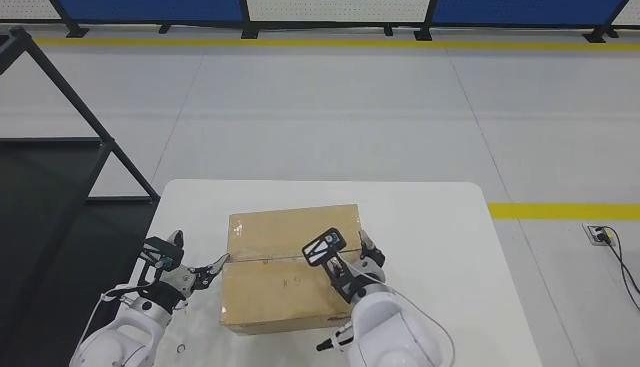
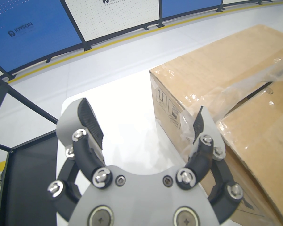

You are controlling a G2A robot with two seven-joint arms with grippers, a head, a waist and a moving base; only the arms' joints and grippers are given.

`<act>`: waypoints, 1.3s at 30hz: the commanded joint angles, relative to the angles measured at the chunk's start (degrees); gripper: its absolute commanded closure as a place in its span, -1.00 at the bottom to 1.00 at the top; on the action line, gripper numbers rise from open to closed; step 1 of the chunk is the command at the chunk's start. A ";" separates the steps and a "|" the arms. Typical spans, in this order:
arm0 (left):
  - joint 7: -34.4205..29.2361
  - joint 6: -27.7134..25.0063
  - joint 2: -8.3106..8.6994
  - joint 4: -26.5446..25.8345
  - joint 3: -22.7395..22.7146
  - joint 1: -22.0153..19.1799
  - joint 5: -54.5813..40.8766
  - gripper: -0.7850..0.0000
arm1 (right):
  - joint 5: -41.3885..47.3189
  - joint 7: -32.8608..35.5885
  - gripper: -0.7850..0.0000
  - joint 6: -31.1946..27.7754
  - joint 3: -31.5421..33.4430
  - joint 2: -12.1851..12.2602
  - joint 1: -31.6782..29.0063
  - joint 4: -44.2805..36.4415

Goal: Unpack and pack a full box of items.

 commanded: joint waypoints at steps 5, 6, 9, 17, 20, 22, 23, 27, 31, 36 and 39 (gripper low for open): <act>0.19 -0.07 -0.02 -0.14 0.00 0.11 -0.08 -1.00 | 0.39 5.11 -1.00 -1.26 0.14 -0.30 1.78 0.74; 0.19 -0.07 -0.02 -0.15 0.00 0.13 -0.07 -1.00 | 0.36 5.63 -1.00 -1.40 0.10 -0.34 2.04 0.91; 0.22 0.08 -0.04 -0.19 -0.01 0.19 -0.13 -1.00 | -0.62 5.06 -1.00 -1.11 -0.23 -0.41 2.67 0.97; 0.43 -0.20 0.00 -1.10 -0.41 0.69 -0.07 -1.00 | -2.93 4.96 -1.00 0.51 -0.41 -0.58 3.01 1.38; 0.49 -0.46 0.05 -1.53 -0.82 1.05 -0.02 -1.00 | -3.20 4.35 -1.00 1.20 -0.50 -0.74 3.75 2.51; 0.62 -0.44 0.08 -1.91 -1.23 1.35 -0.09 -1.00 | -3.09 3.70 -1.00 1.75 -0.49 -0.86 4.30 3.52; 0.69 -0.41 0.10 -2.10 -1.44 1.51 -0.14 -1.00 | -3.16 3.45 -1.00 2.01 -0.47 -0.91 4.64 4.09; 0.90 -0.43 0.13 -2.93 -2.41 2.16 -1.35 -1.00 | -3.62 2.39 -1.00 3.22 -0.63 -1.17 6.02 6.29; 0.90 -0.48 0.21 -4.20 -3.43 3.02 -1.71 -1.00 | -3.78 2.23 -1.00 3.53 -0.83 -1.41 6.93 7.50; 0.74 -0.77 0.27 -5.91 -4.29 4.18 -2.19 -1.00 | -3.36 2.54 -1.00 3.22 -0.85 -1.64 7.29 7.69; 0.88 -0.60 0.30 -6.97 -4.85 4.69 -2.20 -1.00 | -3.15 2.49 -1.00 2.79 -0.75 -1.69 6.87 6.94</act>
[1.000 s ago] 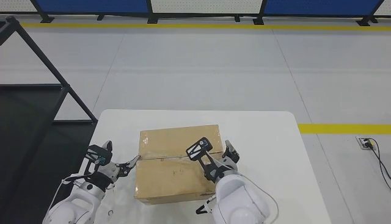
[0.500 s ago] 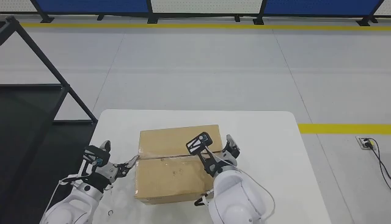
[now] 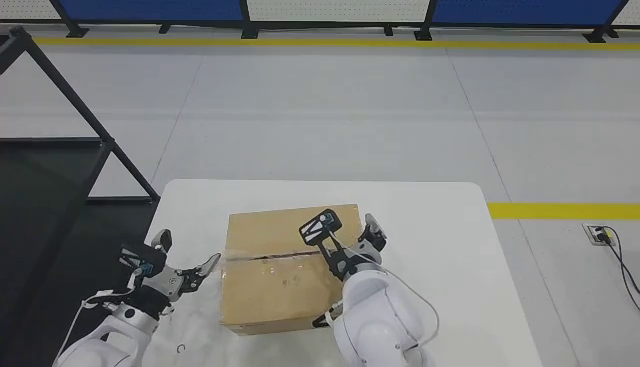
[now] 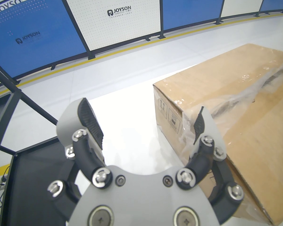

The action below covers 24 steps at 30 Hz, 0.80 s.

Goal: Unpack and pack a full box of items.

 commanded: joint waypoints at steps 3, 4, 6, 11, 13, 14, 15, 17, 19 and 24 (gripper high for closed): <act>0.28 0.98 0.02 -1.00 -0.99 0.43 -0.04 -1.00 | -0.10 -0.05 -1.00 -0.62 0.15 -0.02 -0.64 -0.79; 0.20 1.08 0.02 -1.04 -1.24 0.51 -0.37 -1.00 | -0.15 -0.10 -1.00 -0.69 0.19 -0.03 -0.76 -0.88; 0.00 1.36 0.05 -1.06 -1.85 0.57 -0.50 -1.00 | -0.25 -0.22 -1.00 -0.76 0.35 -0.04 -0.93 -0.84; -0.22 1.24 0.11 -0.47 -2.74 0.67 -0.80 -1.00 | -0.40 -0.46 -1.00 -0.35 1.02 -0.15 -0.64 -0.01; -0.26 1.22 0.11 -0.16 -2.87 0.69 -0.92 -1.00 | -0.54 -0.37 -1.00 -0.02 1.26 -0.22 -0.31 0.58; -0.27 1.18 0.12 -0.06 -2.91 0.65 -0.88 -1.00 | -0.59 -0.31 -1.00 0.18 1.36 -0.26 -0.14 0.86; -0.31 1.21 0.11 0.09 -2.91 0.63 -1.04 -1.00 | -0.67 -0.27 -1.00 0.43 1.48 -0.30 0.03 1.17; -0.38 1.14 0.10 0.21 -2.90 0.52 -1.20 -1.00 | -0.85 -0.21 -1.00 0.76 1.64 -0.37 0.33 1.73; -0.52 1.08 0.11 0.34 -2.90 0.39 -1.29 -1.00 | -1.26 -0.08 -1.00 1.27 1.80 -0.44 0.58 2.14; -0.44 0.90 0.15 0.66 -3.35 0.01 -1.48 -1.00 | 0.98 -1.34 -1.00 0.74 1.83 -0.63 0.20 1.30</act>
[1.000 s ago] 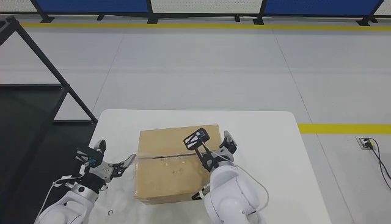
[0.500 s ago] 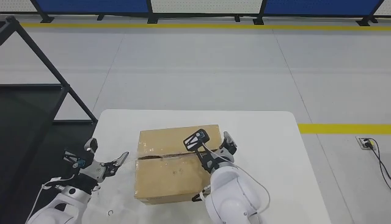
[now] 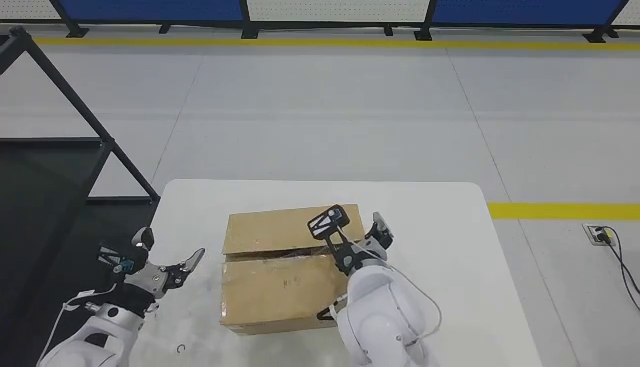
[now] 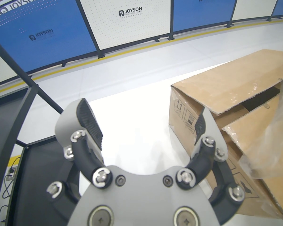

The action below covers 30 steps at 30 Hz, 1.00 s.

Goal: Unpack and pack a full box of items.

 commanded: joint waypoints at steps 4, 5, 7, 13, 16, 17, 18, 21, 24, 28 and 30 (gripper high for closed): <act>0.47 0.12 0.03 -0.48 -0.74 0.10 -0.46 -1.00 | 3.18 -1.04 -1.00 -2.43 0.31 0.01 -1.36 -2.81; 0.55 0.15 0.03 -0.62 -0.85 0.19 -0.50 -1.00 | 3.51 -1.17 -1.00 -2.86 0.46 0.05 -1.73 -3.54; 0.61 0.23 0.03 -0.83 -0.94 0.31 -0.51 -1.00 | 4.52 -1.66 -1.00 -3.81 0.77 0.14 -2.73 -5.34; 0.87 0.41 -0.06 -1.36 -0.22 0.01 -0.58 -1.00 | 6.52 -5.40 -1.00 -4.64 1.89 0.52 -5.99 -10.77; 0.88 0.30 -0.12 -1.40 0.54 -0.24 -0.30 -1.00 | 6.21 -9.05 -1.00 -1.98 1.98 0.60 -7.14 -11.85; 0.92 0.26 -0.14 -1.42 0.76 -0.29 -0.23 -1.00 | 6.10 -9.80 -1.00 -1.34 1.96 0.61 -7.32 -11.96; 0.97 0.22 -0.16 -1.49 1.00 -0.30 -0.17 -1.00 | 6.21 -10.53 -1.00 -0.53 1.95 0.59 -7.43 -11.97; 1.14 0.28 -0.21 -1.75 1.52 -0.14 0.04 -1.00 | 5.99 -12.20 -1.00 1.26 1.69 0.50 -6.94 -11.17; 1.28 0.40 -0.24 -1.95 1.55 0.08 0.04 -1.00 | 6.83 -13.86 -1.00 3.25 1.30 0.30 -5.97 -10.10; 1.63 0.79 -0.26 -1.96 1.00 0.35 -0.43 -1.00 | 7.89 -15.43 -0.98 5.38 0.80 0.01 -4.52 -8.85; 1.97 1.18 -0.29 -2.05 0.63 0.59 -0.87 -1.00 | 8.51 -16.27 -0.99 6.60 0.53 -0.17 -3.66 -7.94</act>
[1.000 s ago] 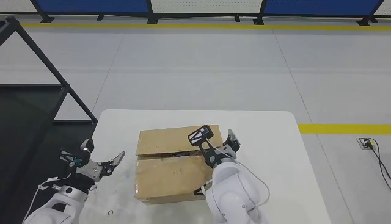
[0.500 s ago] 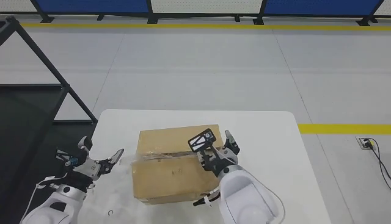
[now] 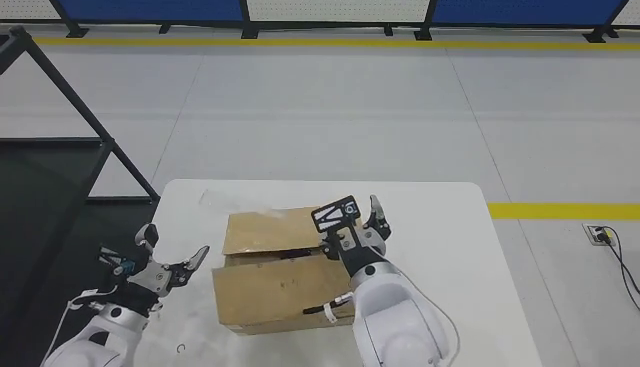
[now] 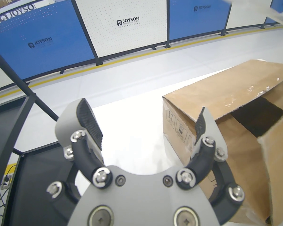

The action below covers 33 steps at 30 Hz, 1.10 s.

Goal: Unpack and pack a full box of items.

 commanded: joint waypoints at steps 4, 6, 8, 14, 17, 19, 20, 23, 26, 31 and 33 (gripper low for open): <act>1.74 -0.10 -0.08 -1.65 -0.64 1.25 -1.12 -1.00 | 0.28 -0.80 -1.00 0.77 -0.61 -0.23 1.42 1.32; 2.11 -1.08 -0.06 -2.82 -1.00 2.25 -1.60 -1.00 | 0.10 -1.20 -0.96 0.80 -0.72 -0.25 1.53 1.25; 2.15 -1.72 -0.01 -3.57 -1.33 2.85 -1.24 -1.00 | 0.03 -1.54 -0.96 0.41 -0.86 -0.24 1.47 1.13; 1.56 -3.13 0.03 -2.76 -0.82 2.46 -0.92 -1.00 | -0.45 -1.61 -1.00 -1.05 -0.91 -0.15 1.18 0.71; 1.41 -3.16 0.00 -2.11 -0.37 1.96 -0.87 -1.00 | -0.37 -1.18 -1.00 -0.55 -0.60 -0.18 1.09 0.66; 1.31 -3.19 -0.02 -1.86 -0.15 1.73 -0.84 -1.00 | -0.14 -0.84 -1.00 -0.28 -0.34 -0.21 1.21 0.81; 1.26 -3.27 -0.03 -1.73 -0.04 1.64 -0.95 -1.00 | 0.19 -0.40 -1.00 -0.06 -0.12 -0.25 1.31 0.95; 1.11 -3.37 -0.05 -1.41 0.31 1.43 -1.06 -1.00 | 2.20 1.66 -1.00 1.03 1.57 -0.42 2.49 1.72; 1.04 -3.50 -0.10 -1.30 0.77 1.42 -1.15 -1.00 | 6.66 3.27 -1.00 2.32 5.60 -0.51 4.58 3.49; 0.91 -3.46 -0.17 -1.13 1.34 1.41 -1.46 -1.00 | 16.70 7.10 -1.00 4.53 13.35 -0.47 6.94 5.67; 0.88 -3.47 -0.19 -1.02 1.55 1.41 -1.36 -1.00 | 20.44 9.96 -1.00 6.28 15.95 -0.46 7.19 6.16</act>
